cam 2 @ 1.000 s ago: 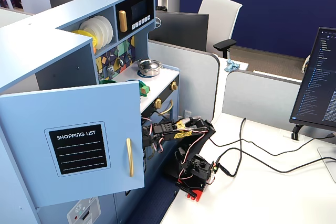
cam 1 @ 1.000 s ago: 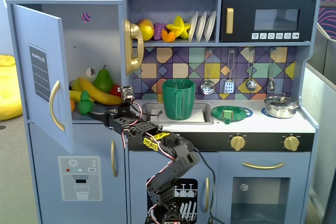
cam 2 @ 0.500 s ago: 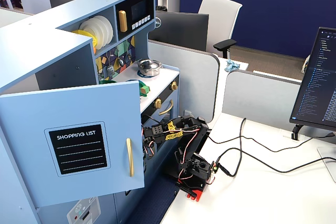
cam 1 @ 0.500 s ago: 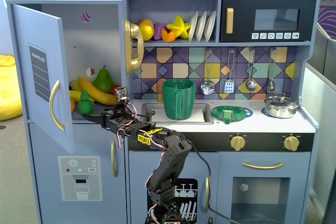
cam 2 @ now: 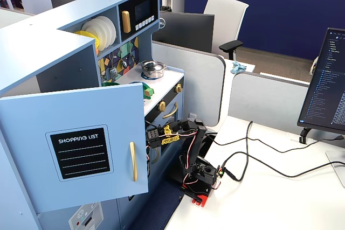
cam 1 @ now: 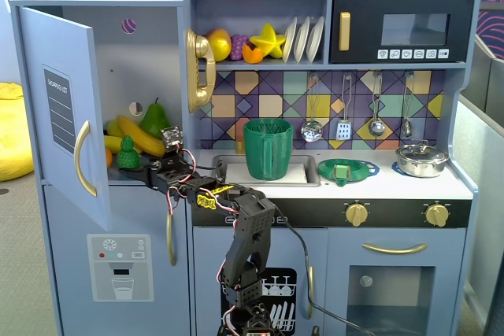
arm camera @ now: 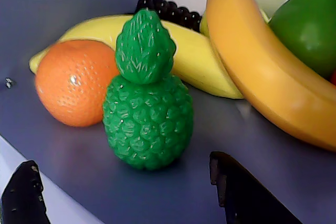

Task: Pick up the green pineapple from the left cabinet and place it in the green recipient

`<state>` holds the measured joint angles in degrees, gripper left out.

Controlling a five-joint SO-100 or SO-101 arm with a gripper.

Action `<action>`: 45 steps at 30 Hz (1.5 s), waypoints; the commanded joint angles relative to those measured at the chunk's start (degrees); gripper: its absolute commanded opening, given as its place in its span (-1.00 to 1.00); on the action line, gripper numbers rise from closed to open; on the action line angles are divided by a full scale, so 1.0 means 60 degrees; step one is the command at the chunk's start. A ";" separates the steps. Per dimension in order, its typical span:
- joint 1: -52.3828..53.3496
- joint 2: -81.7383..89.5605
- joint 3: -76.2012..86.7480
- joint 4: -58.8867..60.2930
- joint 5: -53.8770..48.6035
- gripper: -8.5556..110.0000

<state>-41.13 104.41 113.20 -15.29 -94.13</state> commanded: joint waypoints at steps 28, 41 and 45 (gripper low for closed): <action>0.0161 -0.1772 -0.3047 0.0879 -0.0088 -0.30; 0.0000 -0.2593 -0.4028 0.0850 0.0015 -0.33; -0.0044 -0.2930 -0.4336 0.0806 0.0000 -0.34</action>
<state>-40.34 86.92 92.72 -10.11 -94.66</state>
